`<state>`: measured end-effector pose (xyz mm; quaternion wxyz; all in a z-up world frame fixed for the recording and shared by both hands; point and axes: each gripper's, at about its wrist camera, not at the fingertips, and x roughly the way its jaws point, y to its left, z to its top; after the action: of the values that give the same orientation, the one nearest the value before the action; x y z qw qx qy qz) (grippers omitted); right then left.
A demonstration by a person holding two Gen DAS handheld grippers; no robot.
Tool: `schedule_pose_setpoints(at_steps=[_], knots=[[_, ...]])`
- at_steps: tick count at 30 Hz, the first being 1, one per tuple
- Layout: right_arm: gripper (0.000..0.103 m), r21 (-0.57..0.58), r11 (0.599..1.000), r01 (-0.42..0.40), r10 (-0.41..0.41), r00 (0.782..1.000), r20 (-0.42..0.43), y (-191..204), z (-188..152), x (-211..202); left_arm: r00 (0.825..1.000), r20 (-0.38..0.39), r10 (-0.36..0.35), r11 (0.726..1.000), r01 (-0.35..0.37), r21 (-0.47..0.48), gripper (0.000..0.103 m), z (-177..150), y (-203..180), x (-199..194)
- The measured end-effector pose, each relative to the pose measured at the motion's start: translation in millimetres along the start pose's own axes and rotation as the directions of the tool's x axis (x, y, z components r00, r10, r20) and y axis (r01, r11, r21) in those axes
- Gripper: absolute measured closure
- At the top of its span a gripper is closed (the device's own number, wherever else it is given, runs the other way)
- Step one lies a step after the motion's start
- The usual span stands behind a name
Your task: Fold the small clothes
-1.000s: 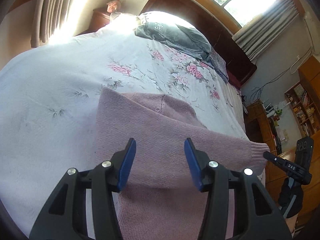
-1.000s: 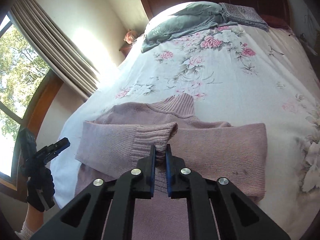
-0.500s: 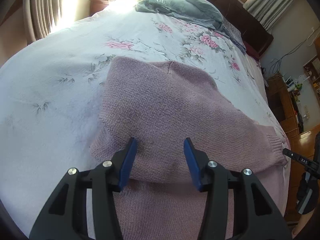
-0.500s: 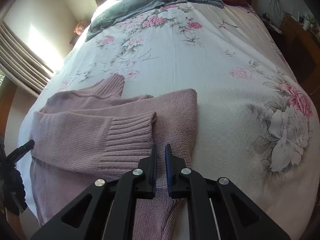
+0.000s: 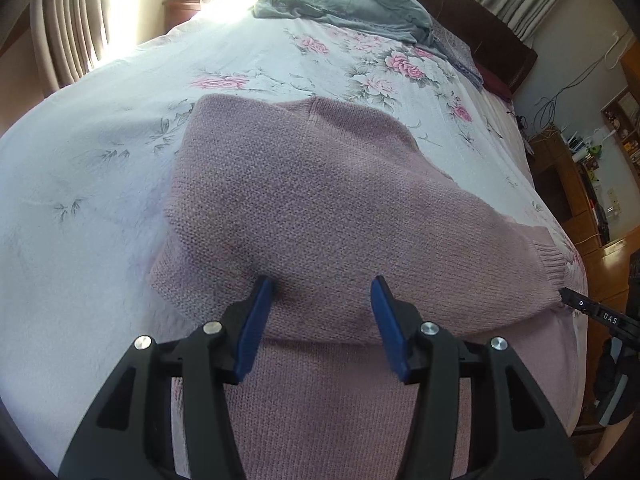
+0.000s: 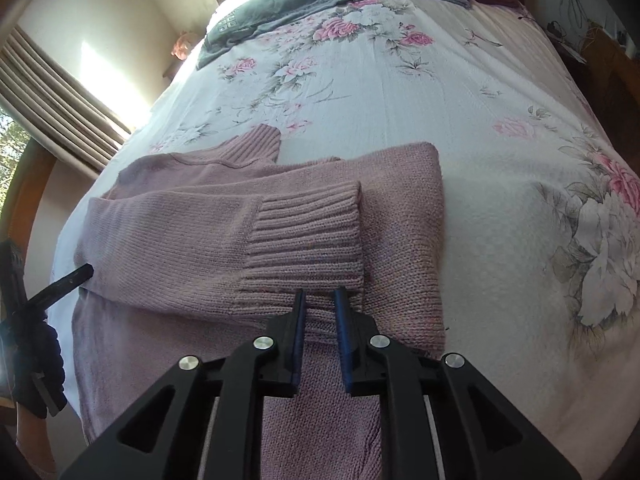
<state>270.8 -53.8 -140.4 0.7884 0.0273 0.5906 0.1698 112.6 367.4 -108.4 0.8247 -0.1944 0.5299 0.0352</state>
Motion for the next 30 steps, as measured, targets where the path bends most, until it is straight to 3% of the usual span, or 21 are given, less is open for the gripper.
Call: schedule_pose_setpoints(at_steps=[8, 14, 18, 21, 22, 24, 28, 30], knots=[[0.088, 0.004, 1.0, 0.004, -0.005, 1.0, 0.009, 0.3, -3.5, 8.5, 1.0, -0.008, 0.029, 0.999, -0.028, 0.028, 0.051, -1.4, 0.6, 11.9], [0.088, 0.007, 1.0, -0.013, 0.013, 1.0, 0.011, -2.6, -4.8, 10.8, 1.0, -0.009, 0.01, 1.0, -0.01, 0.016, 0.051, -2.0, 4.5, 12.5], [0.088, -0.017, 1.0, -0.018, 0.018, 0.999, -0.05, -0.6, 8.1, 4.9, 0.998, -0.038, 0.048, 0.999, -0.047, 0.026, 0.053, 8.5, -7.0, 1.2], [0.077, -0.036, 0.998, -0.06, 0.06, 0.998, -0.025, 5.7, 35.4, -12.5, 1.0, 0.016, -0.012, 0.996, 0.011, 0.086, 0.051, 31.8, -27.3, -20.3], [0.069, -0.052, 0.997, -0.059, 0.058, 0.998, -0.019, 9.8, 47.7, -13.9, 0.999, 0.018, -0.029, 0.995, 0.027, 0.1, 0.051, 44.1, -34.6, -22.0], [0.066, -0.066, 0.996, -0.065, 0.063, 0.998, -0.032, 18.6, 78.5, -5.0, 0.998, -0.002, -0.069, 0.992, 0.069, 0.107, 0.047, 73.4, -49.1, -14.4], [0.066, -0.058, 0.996, -0.072, 0.065, 0.992, -0.11, 34.3, 141.3, 53.5, 0.995, -0.077, -0.065, 0.99, 0.074, 0.122, 0.045, 133.8, -78.7, 36.7], [0.066, -0.017, 0.994, -0.109, 0.105, 0.981, -0.165, 37.9, 167.2, 92.3, 0.988, -0.13, -0.079, 0.989, 0.094, 0.113, 0.045, 157.0, -92.6, 70.9]])
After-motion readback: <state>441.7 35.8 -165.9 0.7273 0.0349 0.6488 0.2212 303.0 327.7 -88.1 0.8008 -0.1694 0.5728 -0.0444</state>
